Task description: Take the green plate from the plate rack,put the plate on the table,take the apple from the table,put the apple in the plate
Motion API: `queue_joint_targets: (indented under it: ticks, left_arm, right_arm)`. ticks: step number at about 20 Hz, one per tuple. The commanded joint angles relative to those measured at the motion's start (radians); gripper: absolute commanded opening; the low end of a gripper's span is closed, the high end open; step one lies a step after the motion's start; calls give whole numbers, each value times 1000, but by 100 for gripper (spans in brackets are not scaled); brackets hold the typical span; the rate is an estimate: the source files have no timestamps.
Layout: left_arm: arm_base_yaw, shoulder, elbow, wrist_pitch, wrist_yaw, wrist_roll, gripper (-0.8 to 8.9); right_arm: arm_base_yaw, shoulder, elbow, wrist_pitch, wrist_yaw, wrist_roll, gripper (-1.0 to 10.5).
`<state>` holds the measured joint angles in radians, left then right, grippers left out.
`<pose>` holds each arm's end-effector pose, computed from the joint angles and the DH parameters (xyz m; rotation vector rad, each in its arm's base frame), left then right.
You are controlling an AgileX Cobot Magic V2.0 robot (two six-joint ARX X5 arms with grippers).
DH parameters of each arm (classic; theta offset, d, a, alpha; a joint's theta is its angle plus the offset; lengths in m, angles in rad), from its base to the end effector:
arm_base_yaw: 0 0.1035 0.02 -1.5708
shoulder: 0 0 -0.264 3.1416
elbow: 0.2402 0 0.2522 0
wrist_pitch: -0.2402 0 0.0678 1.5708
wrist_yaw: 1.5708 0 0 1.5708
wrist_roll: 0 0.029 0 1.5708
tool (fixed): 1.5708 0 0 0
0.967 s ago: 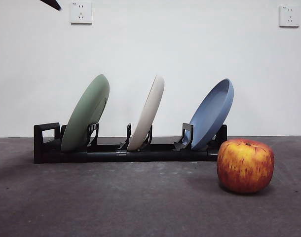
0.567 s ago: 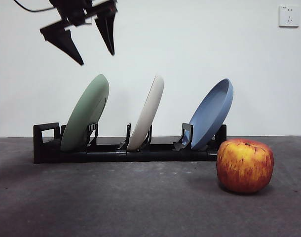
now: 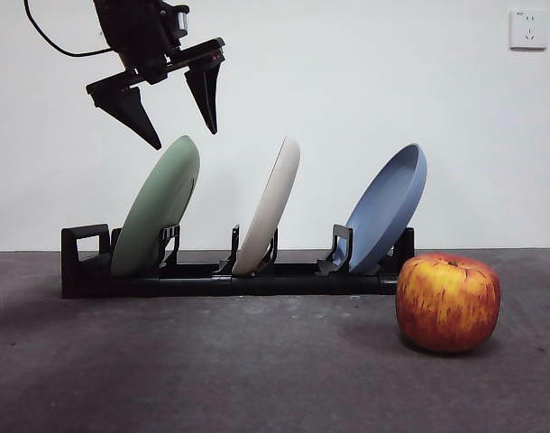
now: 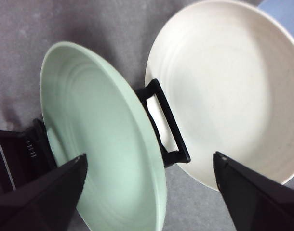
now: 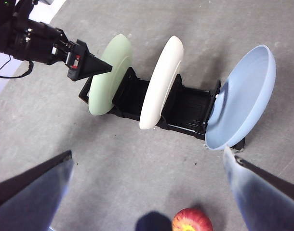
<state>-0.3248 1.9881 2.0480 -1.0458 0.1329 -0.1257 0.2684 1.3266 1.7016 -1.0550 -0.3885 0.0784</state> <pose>0.3980 -0.1381 0.3389 -0.0181 1.0134 -0.3567 0.2244 0.0731 0.4457 0.1141 0.7153 0.6038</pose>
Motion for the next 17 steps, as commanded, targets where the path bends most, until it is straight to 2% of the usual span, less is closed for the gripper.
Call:
queue_joint_targets:
  ticks: [1,3,7,17]
  left_arm:
    - [-3,9,2,-3,-3,-13,293]
    - [-3,9,2,-6,-3,-11,141]
    - [-3,9,2,-13,-3,-8,3]
    - [-3,9,2,-23,5,-8,-13]
  right_arm:
    - [2,6,5,-1,4,-2,598]
    - [2,6,5,-10,4,-3,598]
    - [2,6,5,-24,4,-4,598]
    - [2,6,5,-46,4,-5,598]
